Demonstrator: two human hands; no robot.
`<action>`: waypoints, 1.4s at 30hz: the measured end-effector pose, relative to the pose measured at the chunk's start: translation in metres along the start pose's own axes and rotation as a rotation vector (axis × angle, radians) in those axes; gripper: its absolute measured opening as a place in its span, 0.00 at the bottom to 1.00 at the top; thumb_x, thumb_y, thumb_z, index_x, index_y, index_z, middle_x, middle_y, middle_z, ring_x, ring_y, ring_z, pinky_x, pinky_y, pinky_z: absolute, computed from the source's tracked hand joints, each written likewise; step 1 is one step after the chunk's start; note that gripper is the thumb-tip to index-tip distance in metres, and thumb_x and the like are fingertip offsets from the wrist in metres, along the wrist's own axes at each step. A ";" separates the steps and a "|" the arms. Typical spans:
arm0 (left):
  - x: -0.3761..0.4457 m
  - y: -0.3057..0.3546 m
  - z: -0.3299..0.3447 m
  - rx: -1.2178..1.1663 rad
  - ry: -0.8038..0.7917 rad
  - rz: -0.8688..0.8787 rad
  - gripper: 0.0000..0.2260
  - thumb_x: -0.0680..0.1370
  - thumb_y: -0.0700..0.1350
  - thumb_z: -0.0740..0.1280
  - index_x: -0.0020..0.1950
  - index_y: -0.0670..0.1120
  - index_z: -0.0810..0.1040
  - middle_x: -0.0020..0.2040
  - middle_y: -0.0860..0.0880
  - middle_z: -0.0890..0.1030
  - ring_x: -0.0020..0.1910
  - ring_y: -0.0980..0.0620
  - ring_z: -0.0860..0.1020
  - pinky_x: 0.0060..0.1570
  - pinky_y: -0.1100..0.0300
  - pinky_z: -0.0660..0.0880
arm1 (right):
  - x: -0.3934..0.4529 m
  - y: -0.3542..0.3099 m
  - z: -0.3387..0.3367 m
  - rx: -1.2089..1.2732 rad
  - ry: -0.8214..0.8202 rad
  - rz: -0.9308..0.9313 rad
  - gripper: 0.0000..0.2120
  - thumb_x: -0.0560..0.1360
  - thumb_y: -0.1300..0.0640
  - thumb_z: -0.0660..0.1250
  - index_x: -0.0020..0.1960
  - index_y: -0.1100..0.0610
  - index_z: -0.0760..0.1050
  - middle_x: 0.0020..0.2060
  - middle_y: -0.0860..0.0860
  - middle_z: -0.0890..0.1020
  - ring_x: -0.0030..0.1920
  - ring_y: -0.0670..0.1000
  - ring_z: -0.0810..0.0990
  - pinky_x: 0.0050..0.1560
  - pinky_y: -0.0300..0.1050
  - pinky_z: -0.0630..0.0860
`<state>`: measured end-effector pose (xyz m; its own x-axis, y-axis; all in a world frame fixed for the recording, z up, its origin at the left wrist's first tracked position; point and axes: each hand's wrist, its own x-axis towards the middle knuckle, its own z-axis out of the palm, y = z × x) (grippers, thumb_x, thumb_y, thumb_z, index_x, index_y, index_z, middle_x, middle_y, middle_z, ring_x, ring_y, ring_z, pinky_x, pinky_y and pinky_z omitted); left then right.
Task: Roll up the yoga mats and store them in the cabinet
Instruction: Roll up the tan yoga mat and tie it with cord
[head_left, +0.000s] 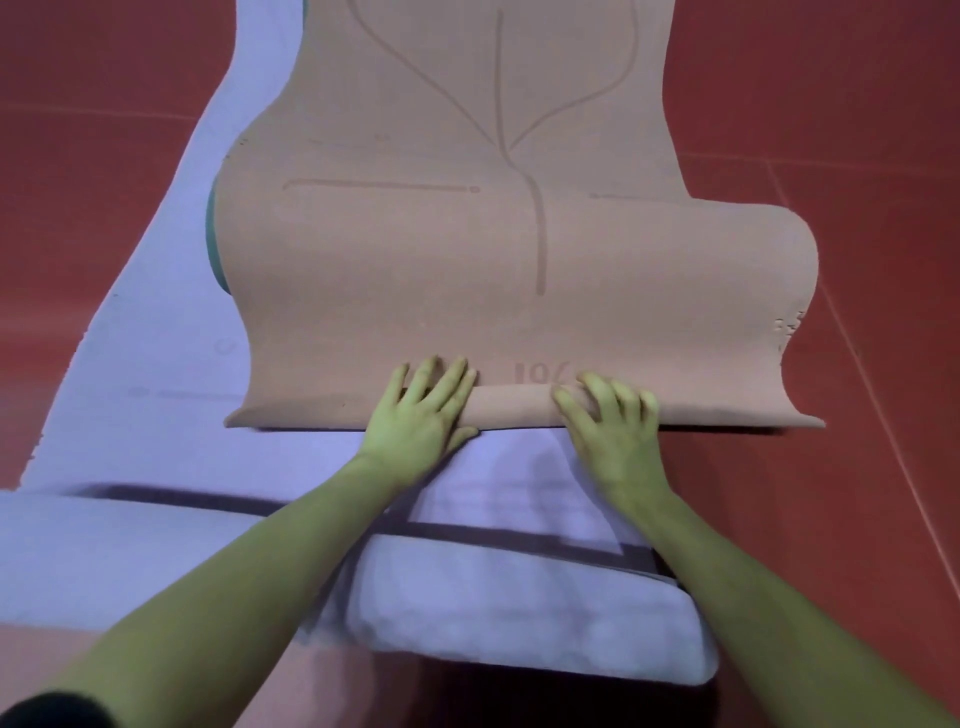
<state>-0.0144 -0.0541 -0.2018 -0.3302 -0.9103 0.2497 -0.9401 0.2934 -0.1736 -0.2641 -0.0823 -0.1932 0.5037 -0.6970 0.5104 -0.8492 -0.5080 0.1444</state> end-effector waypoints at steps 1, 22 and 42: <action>0.001 -0.001 0.002 0.004 0.040 0.002 0.27 0.76 0.58 0.55 0.65 0.43 0.77 0.60 0.45 0.79 0.57 0.40 0.72 0.57 0.46 0.63 | 0.001 0.000 0.001 -0.005 -0.001 -0.016 0.16 0.72 0.58 0.60 0.59 0.53 0.74 0.59 0.54 0.69 0.56 0.56 0.70 0.55 0.55 0.65; -0.070 0.025 -0.019 -0.354 0.120 0.000 0.17 0.81 0.51 0.55 0.60 0.50 0.81 0.49 0.54 0.81 0.43 0.50 0.68 0.42 0.55 0.59 | -0.058 -0.049 -0.041 0.420 -0.213 0.369 0.13 0.73 0.47 0.60 0.49 0.49 0.81 0.42 0.45 0.77 0.44 0.49 0.67 0.48 0.39 0.53; -0.128 0.046 -0.044 -0.331 0.129 0.038 0.16 0.80 0.52 0.59 0.61 0.49 0.80 0.51 0.51 0.75 0.44 0.48 0.69 0.44 0.53 0.65 | -0.100 -0.063 -0.079 0.362 -0.283 0.223 0.14 0.74 0.46 0.59 0.47 0.50 0.81 0.42 0.48 0.78 0.43 0.50 0.66 0.46 0.45 0.57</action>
<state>-0.0195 0.0887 -0.1999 -0.3532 -0.8587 0.3713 -0.8965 0.4241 0.1282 -0.2732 0.0591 -0.1866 0.3823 -0.8928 0.2382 -0.8570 -0.4390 -0.2701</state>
